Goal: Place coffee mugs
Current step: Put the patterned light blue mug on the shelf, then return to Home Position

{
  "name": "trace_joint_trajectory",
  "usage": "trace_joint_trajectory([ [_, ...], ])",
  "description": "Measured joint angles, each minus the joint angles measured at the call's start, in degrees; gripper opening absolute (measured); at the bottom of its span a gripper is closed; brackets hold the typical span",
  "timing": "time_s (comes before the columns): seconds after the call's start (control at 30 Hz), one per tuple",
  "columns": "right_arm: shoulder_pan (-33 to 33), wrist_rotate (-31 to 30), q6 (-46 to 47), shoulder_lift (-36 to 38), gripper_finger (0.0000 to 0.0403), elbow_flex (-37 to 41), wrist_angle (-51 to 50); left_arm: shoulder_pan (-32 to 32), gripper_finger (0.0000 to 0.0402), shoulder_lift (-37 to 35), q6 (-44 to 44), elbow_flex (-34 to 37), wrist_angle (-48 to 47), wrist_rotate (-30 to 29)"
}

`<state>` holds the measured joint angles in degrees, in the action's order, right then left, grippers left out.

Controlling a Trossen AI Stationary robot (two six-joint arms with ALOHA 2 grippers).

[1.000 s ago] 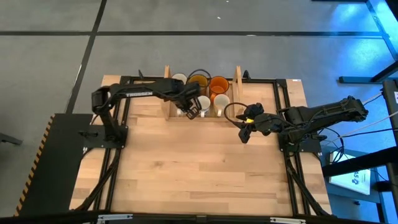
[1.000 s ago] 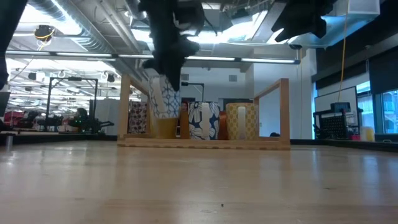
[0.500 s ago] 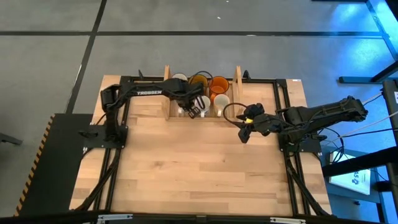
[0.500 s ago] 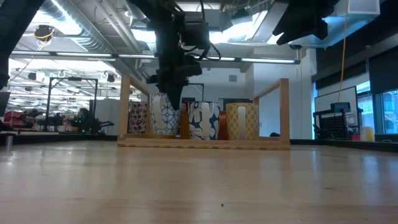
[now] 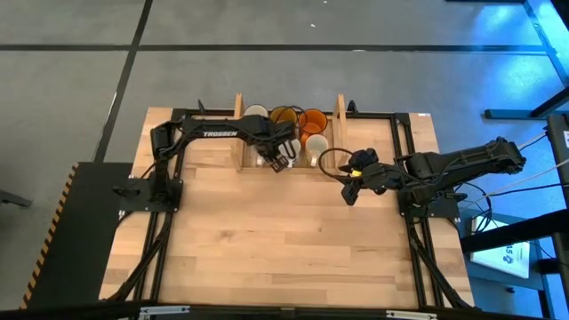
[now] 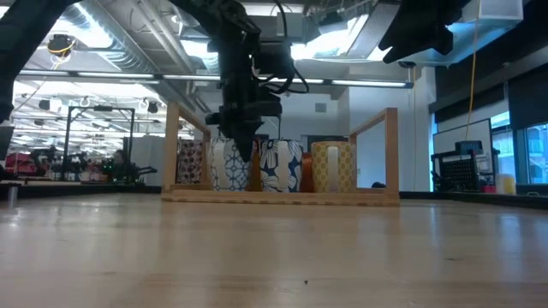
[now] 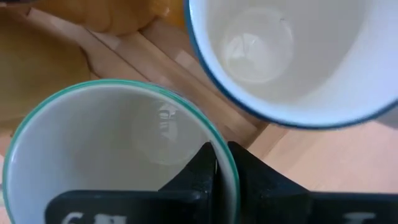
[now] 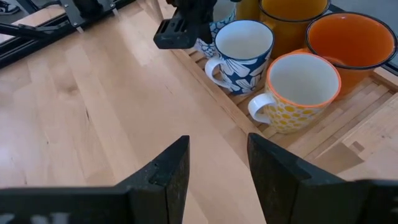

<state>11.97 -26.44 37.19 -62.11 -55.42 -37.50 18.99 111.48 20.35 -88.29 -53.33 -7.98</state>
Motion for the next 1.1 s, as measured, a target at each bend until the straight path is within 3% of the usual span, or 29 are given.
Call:
trace_joint_trajectory([
  [0.47,0.0,0.1,0.0,0.0,0.0149,0.0,0.0,0.1,0.0109,-0.7,0.0,0.0,-0.5,1.6],
  [0.77,0.0,0.5,-1.9,0.0,0.0149,0.0,0.2,0.0,0.0118,-10.7,-3.4,0.0,-1.2,2.3],
  [0.97,-0.1,0.5,-7.1,0.0,0.0149,0.0,1.4,-1.6,0.0116,-19.6,-13.1,0.0,-0.6,3.4],
  [1.1,-2.1,3.2,-14.1,0.2,0.0147,0.0,5.0,-2.6,0.0093,-26.0,-19.0,3.8,4.7,11.2],
])
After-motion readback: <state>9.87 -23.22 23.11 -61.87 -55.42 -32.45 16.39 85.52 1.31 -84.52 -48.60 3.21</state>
